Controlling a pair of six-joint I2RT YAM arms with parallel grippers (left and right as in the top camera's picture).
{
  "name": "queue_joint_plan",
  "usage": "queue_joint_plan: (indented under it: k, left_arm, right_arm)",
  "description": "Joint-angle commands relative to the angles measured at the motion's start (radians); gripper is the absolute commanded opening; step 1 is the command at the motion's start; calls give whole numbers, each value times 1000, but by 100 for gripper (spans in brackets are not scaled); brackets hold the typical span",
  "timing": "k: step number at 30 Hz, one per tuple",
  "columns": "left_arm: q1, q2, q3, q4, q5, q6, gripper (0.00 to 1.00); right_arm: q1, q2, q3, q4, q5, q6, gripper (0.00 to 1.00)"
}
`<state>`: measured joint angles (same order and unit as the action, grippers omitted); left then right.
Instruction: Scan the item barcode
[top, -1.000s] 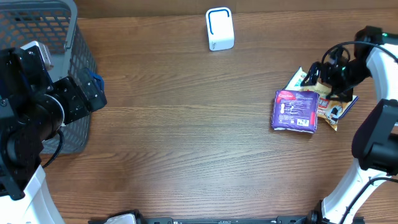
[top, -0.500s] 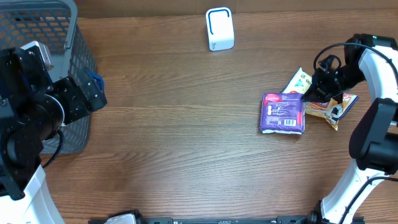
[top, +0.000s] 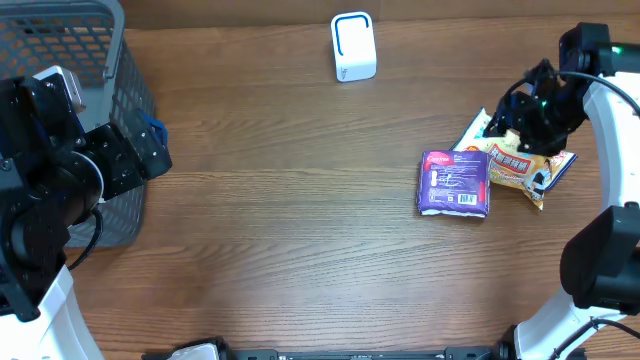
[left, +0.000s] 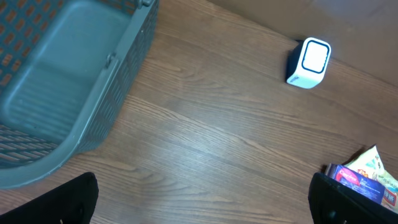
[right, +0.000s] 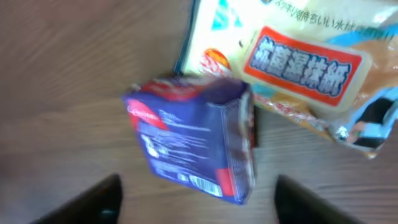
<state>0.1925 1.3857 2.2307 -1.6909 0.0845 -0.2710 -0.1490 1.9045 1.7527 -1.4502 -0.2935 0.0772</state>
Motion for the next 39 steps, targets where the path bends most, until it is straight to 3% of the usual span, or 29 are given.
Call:
queue_joint_plan:
  k: [1,7,15,19,24,25,29,32,39]
  left_arm:
    - [5,0,1,2,-9,-14,100]
    - [5,0,1,2,-9,-14,100]
    - [5,0,1,2,-9,-14,100]
    - [5,0,1,2,-9,-14,100]
    - [5,0,1,2,-9,-14,100]
    - [5,0,1,2,-9,-14,100]
    - [5,0,1,2,-9,-14,100]
    - [5,0,1,2,-9,-14,100]
    - [5,0,1,2,-9,-14,100]
  right_arm:
    - [-2,5,-105,1,-47,-74,91]
    - [-2,5,-286,17,-120,-116,97]
    - [-2,5,-431,240,-124,-107,95]
    - [-2,5,-467,338,-146,-87,70]
    - [-2,4,-405,297,-145,-77,8]
    - [-2,3,-378,273,-145,-78,4]
    - [1,-11,-247,154,-116,-58,4]
    - [28,-25,-142,62,23,64,4]
    - [230,-23,-69,-94,712,547,4]
